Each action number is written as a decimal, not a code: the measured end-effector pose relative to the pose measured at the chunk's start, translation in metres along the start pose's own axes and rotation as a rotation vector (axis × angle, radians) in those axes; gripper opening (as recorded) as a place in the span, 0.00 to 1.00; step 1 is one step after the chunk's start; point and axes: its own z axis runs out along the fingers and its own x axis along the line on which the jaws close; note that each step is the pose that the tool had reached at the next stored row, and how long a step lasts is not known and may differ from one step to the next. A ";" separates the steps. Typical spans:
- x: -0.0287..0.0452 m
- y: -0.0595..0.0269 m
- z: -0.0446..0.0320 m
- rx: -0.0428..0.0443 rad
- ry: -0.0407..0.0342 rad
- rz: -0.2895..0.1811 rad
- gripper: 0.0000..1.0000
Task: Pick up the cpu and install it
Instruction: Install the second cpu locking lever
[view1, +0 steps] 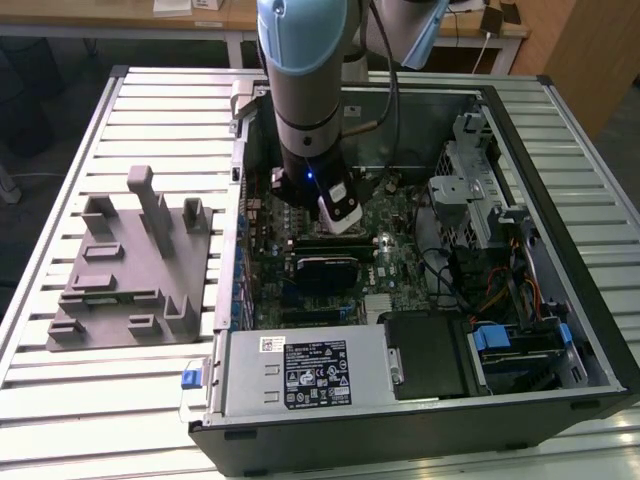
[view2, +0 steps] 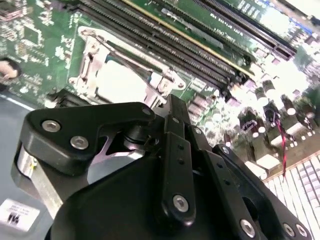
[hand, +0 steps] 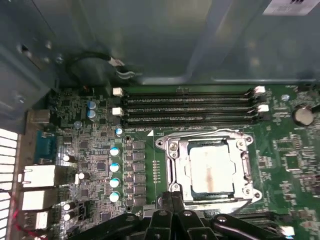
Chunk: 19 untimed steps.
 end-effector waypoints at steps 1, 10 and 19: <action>-0.0003 0.0009 -0.0033 -0.0002 -0.0001 0.000 0.11; -0.0046 0.0070 -0.0250 0.0135 -0.0007 -0.001 0.11; -0.0277 0.0088 -0.0257 0.0357 0.0094 0.001 0.11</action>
